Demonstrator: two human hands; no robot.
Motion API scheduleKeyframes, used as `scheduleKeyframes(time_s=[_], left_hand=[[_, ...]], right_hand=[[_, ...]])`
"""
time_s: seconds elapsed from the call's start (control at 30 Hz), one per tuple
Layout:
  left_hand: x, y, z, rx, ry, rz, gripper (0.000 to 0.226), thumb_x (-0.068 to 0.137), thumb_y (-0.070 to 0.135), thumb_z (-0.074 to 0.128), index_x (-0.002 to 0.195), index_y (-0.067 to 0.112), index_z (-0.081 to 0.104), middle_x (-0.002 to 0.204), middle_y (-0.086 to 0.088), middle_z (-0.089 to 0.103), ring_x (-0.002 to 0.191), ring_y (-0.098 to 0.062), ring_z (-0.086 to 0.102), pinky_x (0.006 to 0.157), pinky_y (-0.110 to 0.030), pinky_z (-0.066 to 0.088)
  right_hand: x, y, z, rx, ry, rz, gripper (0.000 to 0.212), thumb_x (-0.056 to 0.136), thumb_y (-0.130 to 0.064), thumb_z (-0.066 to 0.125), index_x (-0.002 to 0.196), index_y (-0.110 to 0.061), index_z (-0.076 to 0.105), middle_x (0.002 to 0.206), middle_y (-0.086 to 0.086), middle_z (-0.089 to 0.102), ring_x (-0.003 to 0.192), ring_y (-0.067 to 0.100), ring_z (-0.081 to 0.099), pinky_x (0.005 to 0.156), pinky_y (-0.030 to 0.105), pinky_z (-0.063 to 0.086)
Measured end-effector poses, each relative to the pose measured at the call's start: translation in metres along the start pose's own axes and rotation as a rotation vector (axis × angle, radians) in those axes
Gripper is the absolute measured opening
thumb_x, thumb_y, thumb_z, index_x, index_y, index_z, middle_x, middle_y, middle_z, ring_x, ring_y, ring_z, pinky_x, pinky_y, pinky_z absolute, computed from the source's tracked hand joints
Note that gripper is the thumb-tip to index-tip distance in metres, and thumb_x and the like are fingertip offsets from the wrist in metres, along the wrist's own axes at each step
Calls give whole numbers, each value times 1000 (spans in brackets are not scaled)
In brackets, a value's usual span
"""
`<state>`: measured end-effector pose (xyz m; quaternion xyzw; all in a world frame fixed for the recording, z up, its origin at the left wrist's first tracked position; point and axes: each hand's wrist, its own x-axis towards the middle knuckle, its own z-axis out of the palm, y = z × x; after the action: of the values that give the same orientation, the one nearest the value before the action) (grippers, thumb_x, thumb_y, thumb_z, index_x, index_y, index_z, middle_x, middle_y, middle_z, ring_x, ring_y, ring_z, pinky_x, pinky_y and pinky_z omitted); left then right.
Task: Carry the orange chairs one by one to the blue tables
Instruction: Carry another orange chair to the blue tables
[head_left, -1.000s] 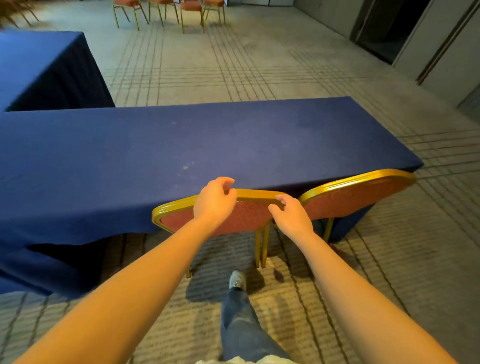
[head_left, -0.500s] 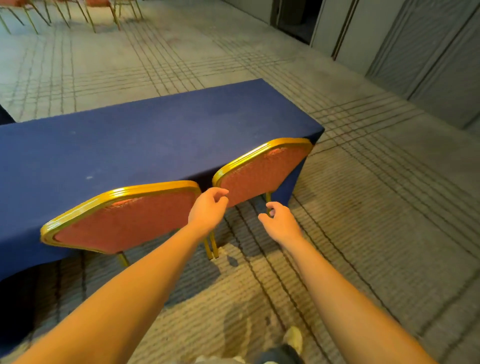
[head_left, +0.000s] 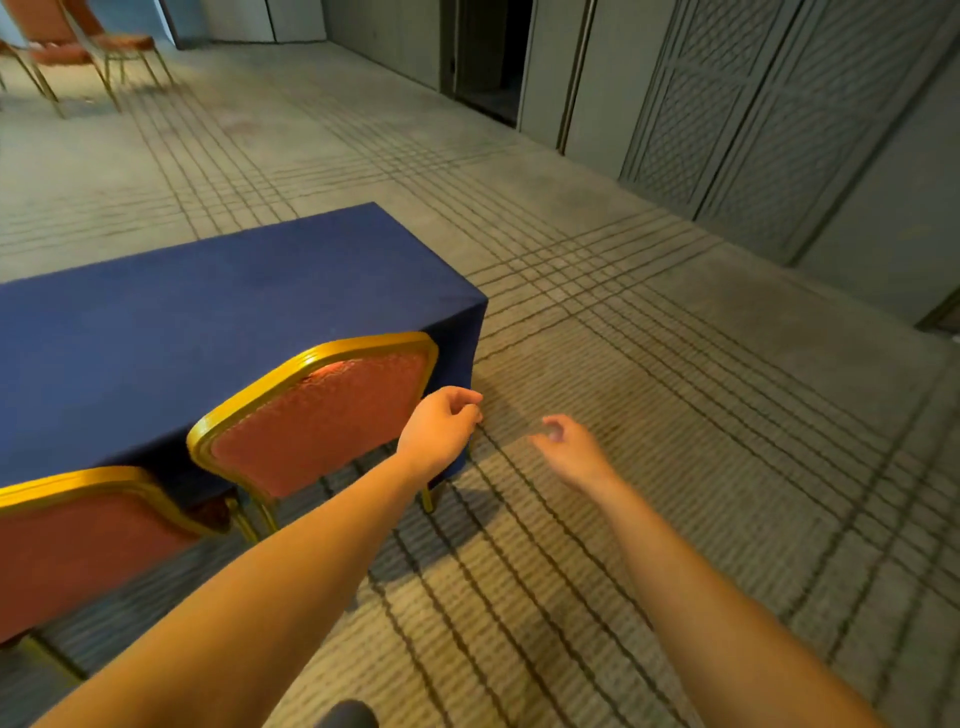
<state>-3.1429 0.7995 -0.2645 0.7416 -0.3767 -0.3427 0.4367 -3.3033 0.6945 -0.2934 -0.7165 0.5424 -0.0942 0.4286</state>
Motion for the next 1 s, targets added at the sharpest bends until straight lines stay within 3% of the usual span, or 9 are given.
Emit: scheduleKeyframes(time_s=[0.1,0.3,0.47,0.6,0.73,0.9,1.0], left_hand=[[33,24,25,29,-23,-3,17,96,23,49,109,25,59,97,1,69,88,-27,67,84,-49,53],[121,61,65,32,-36,6,18,91,27,50,106,28,60,105,1,68,90,-18,67,89,-47,53],[218,93,101,0,-31,0,19,91,27,52,106,28,62,94,-1,71,87,-26,69,83,-48,56],[310,124,126,-43,-46,-16,21,92,23,52,110,23,62,98,-1,69,89,-25,68,85,-45,56],[393,153,141,-40,-37,-44,26,92,24,52,114,18,63,103,-2,69,92,-21,65,91,-43,53],[476,168,144,-20,-44,-80,26,94,27,51,118,20,56,103,-4,69,92,-25,68,88,-45,55],[526,170,140,-3,-13,-115,26,94,28,51,119,20,55,104,-2,68,91,-20,67,89,-38,53]], right_hand=[[31,12,-36,17,15,-9,47,90,-22,65,132,-5,52,102,6,51,91,18,52,79,28,45],[102,21,-95,23,94,-25,49,89,-18,64,134,-3,51,94,1,52,92,18,51,91,34,45],[185,17,-149,6,137,-17,49,91,-20,62,136,-6,49,97,4,55,96,26,58,89,32,45],[268,7,-190,-5,164,4,50,90,-20,64,136,-6,50,80,-6,50,89,18,54,85,30,45],[341,-8,-224,4,151,31,51,91,-21,63,137,-6,49,101,2,53,98,20,55,90,27,43],[427,-24,-247,-8,121,18,51,91,-23,63,137,-7,49,105,3,54,98,17,53,91,28,44],[483,-41,-256,-18,82,9,53,91,-24,60,140,-9,47,121,9,58,110,23,56,95,29,42]])
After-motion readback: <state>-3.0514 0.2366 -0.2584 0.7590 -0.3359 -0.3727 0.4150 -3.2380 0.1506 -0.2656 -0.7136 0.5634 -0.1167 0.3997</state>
